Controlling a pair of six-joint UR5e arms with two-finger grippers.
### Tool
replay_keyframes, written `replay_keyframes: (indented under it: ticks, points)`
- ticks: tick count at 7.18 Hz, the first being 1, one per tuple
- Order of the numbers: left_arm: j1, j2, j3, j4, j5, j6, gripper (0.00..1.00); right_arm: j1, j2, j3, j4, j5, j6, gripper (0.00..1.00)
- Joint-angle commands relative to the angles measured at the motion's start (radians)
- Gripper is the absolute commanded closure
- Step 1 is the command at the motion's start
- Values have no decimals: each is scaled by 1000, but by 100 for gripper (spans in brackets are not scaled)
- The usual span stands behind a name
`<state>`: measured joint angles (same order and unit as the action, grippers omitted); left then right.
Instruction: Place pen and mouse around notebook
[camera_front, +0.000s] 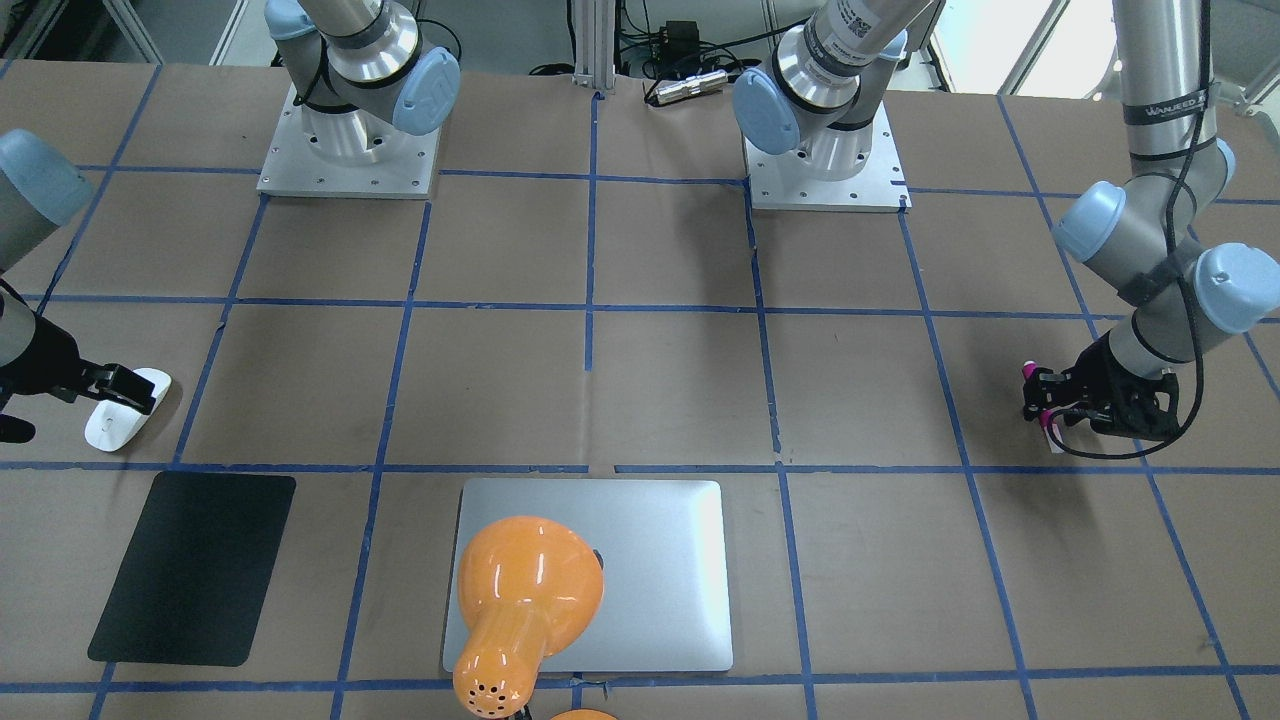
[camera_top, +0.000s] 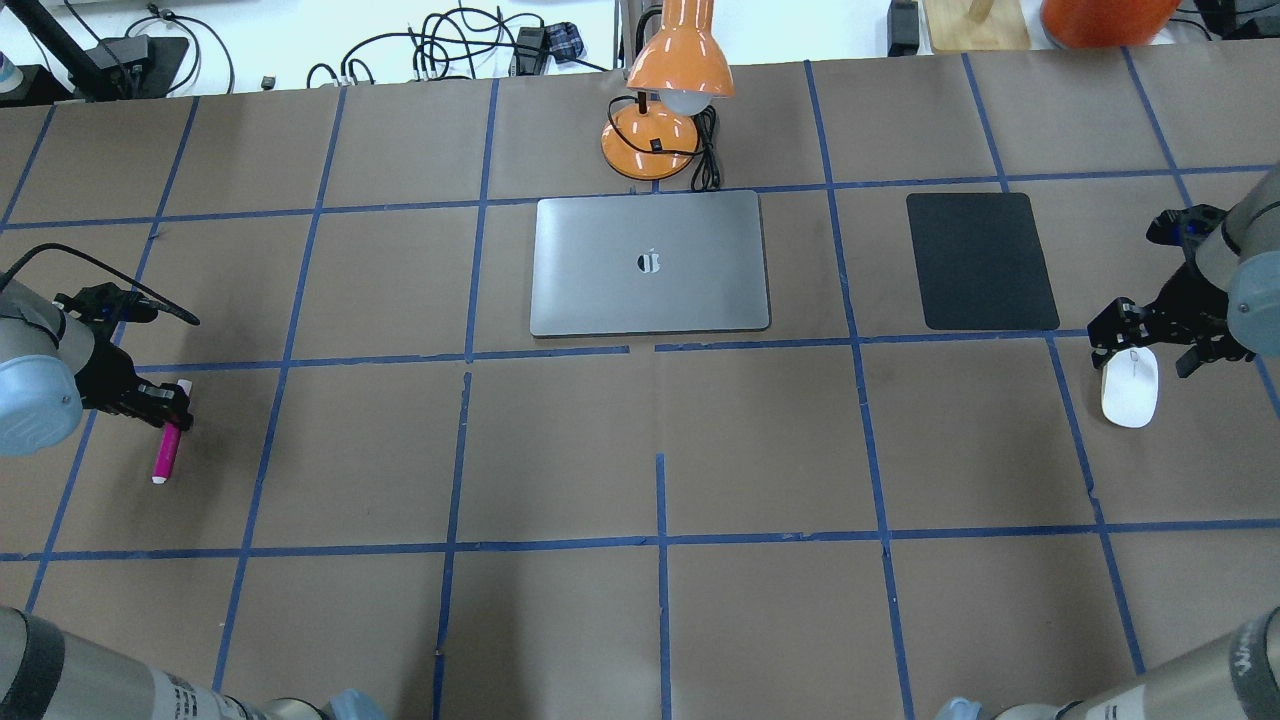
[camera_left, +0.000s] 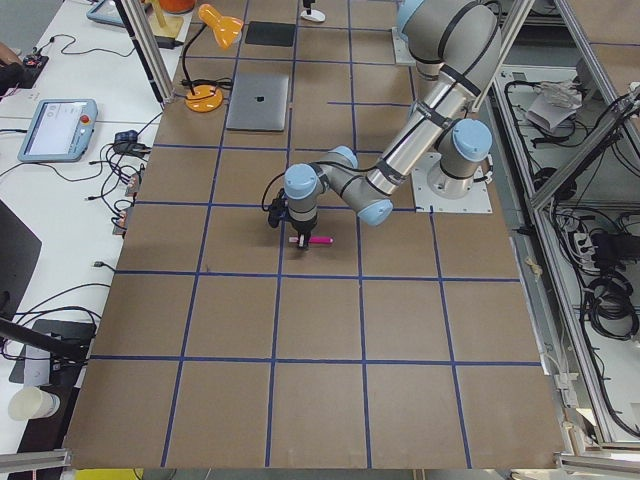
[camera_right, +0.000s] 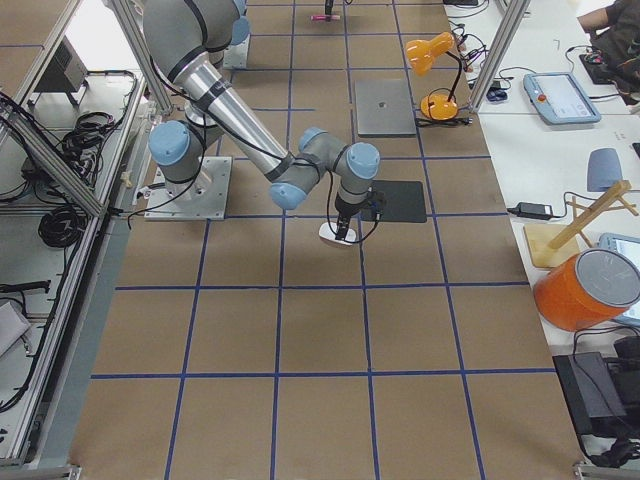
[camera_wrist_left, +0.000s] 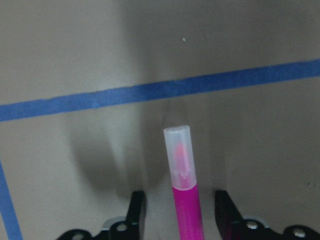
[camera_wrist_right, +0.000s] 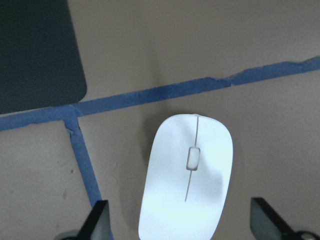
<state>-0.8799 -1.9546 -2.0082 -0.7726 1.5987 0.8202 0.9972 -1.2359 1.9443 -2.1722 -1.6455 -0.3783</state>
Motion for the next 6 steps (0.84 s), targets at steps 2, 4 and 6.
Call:
replay_keyframes:
  ticks: [2,4,6]
  points:
    - [-5,25,-6,-14,-2,-58,100,0,32,4,-23,-23,19,0]
    - [-19,86,2,-124,-12,-226,100,-3,36,4,-24,-27,12,0]
    - [-124,155,0,-197,-58,-554,100,-5,53,4,-24,-25,4,13]
